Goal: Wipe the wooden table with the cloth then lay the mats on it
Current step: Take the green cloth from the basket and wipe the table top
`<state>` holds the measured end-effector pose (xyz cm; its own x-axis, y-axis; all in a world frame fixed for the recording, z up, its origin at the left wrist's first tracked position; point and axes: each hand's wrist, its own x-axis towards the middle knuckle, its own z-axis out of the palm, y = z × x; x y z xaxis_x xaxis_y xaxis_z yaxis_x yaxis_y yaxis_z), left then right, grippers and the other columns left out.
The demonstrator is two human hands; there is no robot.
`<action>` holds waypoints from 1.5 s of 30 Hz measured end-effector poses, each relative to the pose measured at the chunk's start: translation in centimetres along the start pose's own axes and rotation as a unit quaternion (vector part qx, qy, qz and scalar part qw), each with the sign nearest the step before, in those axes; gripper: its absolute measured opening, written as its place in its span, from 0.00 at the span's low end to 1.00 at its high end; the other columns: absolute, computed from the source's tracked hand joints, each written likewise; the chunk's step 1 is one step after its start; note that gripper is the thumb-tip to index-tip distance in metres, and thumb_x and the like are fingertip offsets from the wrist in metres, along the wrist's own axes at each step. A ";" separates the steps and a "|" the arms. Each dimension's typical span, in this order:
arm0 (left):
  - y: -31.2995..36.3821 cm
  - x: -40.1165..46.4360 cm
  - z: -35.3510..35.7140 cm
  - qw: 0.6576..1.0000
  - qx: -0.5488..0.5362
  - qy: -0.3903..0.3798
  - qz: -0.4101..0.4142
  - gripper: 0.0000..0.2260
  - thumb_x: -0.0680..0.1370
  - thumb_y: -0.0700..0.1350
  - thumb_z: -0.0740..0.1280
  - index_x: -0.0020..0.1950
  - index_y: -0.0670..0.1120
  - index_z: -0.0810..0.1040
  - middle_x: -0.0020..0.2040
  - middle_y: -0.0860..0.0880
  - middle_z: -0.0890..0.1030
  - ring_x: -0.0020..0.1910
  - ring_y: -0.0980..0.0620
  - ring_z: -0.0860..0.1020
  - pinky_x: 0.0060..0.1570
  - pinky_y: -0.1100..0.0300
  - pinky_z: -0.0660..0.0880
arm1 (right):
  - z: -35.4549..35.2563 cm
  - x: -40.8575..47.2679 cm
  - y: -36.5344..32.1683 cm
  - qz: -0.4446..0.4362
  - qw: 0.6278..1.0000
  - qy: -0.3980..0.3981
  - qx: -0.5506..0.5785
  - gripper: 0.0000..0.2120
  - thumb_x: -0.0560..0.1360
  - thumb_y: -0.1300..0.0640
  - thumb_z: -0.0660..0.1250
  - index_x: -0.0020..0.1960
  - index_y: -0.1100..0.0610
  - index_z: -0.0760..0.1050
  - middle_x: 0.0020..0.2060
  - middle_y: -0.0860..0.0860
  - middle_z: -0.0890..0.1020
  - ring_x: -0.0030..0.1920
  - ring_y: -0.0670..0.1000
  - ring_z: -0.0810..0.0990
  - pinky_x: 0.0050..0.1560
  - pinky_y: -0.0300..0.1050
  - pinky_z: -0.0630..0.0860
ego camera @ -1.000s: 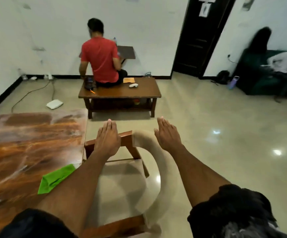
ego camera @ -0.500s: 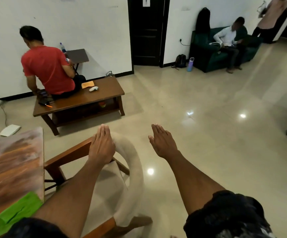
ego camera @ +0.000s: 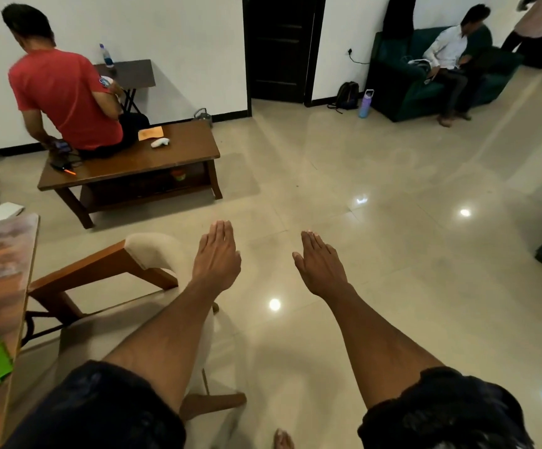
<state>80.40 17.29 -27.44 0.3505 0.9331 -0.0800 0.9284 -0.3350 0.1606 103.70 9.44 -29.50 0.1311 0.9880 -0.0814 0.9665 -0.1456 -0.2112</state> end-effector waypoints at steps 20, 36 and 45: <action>0.7 13.5 4.7 1.000 -0.025 -0.015 -0.005 0.31 0.88 0.47 0.55 0.86 0.37 0.45 0.87 0.38 0.48 0.87 0.41 0.47 0.83 0.49 0.49 | -0.4 12.0 4.2 0.001 0.999 -0.025 -0.022 0.35 0.87 0.40 0.39 0.86 0.61 0.48 0.86 0.58 0.54 0.86 0.55 0.52 0.82 0.51 0.55; -6.5 24.4 2.9 0.994 -0.072 0.002 -0.084 0.32 0.88 0.48 0.56 0.86 0.37 0.45 0.87 0.38 0.49 0.87 0.41 0.47 0.83 0.48 0.49 | -1.7 29.2 -0.9 -0.092 0.992 -0.040 -0.071 0.30 0.90 0.46 0.49 0.86 0.60 0.48 0.86 0.56 0.54 0.87 0.54 0.51 0.83 0.51 0.55; -11.5 32.1 1.3 0.987 -0.053 0.024 -0.147 0.33 0.89 0.55 0.53 0.86 0.39 0.45 0.87 0.41 0.49 0.87 0.43 0.48 0.84 0.48 0.49 | -1.7 42.7 -4.7 -0.188 0.979 -0.035 -0.070 0.30 0.90 0.46 0.50 0.86 0.60 0.50 0.86 0.58 0.55 0.86 0.56 0.52 0.82 0.52 0.56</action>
<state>81.09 50.92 -33.14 0.0597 0.9939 -0.0925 0.9701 -0.0359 0.2400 105.13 52.36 -30.30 -0.2499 0.9639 -0.0916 0.9651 0.2404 -0.1036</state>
